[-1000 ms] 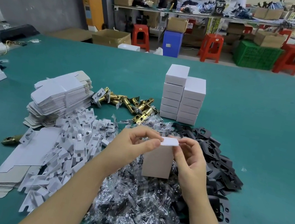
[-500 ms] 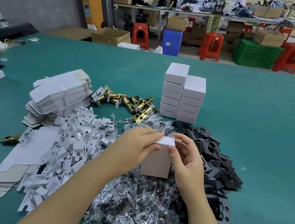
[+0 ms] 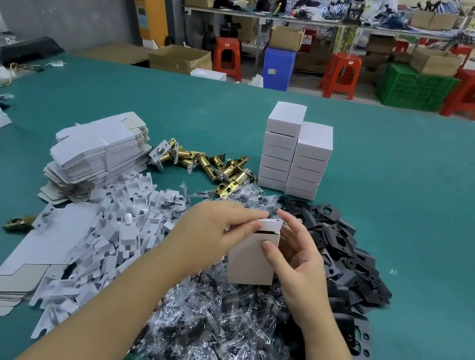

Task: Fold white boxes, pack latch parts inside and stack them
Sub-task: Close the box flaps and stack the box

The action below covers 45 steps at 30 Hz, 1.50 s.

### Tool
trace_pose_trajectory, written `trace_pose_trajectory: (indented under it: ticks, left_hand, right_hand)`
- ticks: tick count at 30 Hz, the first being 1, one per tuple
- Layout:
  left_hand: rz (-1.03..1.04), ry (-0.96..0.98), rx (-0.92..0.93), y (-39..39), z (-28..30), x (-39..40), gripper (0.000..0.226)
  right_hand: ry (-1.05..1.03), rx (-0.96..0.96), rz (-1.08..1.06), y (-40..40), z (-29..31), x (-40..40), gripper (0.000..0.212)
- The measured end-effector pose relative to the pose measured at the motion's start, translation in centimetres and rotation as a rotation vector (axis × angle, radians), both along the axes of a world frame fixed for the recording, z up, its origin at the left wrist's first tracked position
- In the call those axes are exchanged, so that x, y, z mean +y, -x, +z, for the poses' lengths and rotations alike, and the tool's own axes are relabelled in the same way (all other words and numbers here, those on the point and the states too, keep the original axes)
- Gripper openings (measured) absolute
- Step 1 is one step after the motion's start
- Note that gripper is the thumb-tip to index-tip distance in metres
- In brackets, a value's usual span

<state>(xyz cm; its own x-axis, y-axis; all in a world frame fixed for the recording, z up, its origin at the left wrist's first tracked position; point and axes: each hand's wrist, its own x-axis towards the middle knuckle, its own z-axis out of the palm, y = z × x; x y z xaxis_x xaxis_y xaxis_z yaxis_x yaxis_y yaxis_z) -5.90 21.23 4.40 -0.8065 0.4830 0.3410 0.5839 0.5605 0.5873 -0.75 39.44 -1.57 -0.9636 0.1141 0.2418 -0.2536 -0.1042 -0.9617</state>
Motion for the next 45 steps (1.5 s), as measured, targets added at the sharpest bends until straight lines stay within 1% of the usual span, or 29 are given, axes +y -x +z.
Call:
trace_pose_trajectory:
  ticks: [6,10,16,23,30,33,37,39,41,45]
  left_hand:
    - [-0.022,0.003,0.005,0.0,0.1,0.0,0.028]
    - [-0.050,0.008,-0.026,0.3,0.0,-0.3,0.029]
    - [-0.078,0.029,-0.021,0.5,-0.1,-0.4,0.031]
    - [-0.046,0.015,-0.007,0.7,-0.1,-0.1,0.028]
    - [-0.083,0.040,-0.004,0.3,0.3,0.4,0.031]
    - [-0.124,0.049,-0.052,0.4,0.4,0.2,0.032]
    - [-0.183,-0.048,-0.290,0.4,0.5,-0.4,0.036]
    - [-0.186,-0.084,-0.349,0.4,0.5,-0.6,0.037]
    - [-0.192,-0.090,-0.357,0.4,0.5,-0.7,0.037]
    - [-0.183,-0.052,-0.315,0.3,0.7,-0.5,0.039]
  right_hand:
    - [0.035,0.013,0.021,0.1,0.0,0.0,0.041]
    - [0.031,0.006,0.030,0.1,-0.1,0.2,0.041]
    - [0.026,-0.001,0.030,0.0,-0.2,0.2,0.039]
    - [0.081,-0.006,0.026,0.0,0.0,0.1,0.040]
    - [0.099,0.025,-0.026,0.0,0.5,-0.2,0.032]
    - [0.116,0.031,-0.034,-0.1,0.6,-0.1,0.030]
    - [0.147,0.018,-0.040,-0.2,0.6,0.0,0.021]
    - [0.143,0.012,-0.041,-0.2,0.6,0.0,0.018]
    - [0.123,0.006,-0.035,-0.2,0.5,-0.1,0.017]
    - [0.114,0.009,-0.045,-0.1,0.4,0.0,0.019]
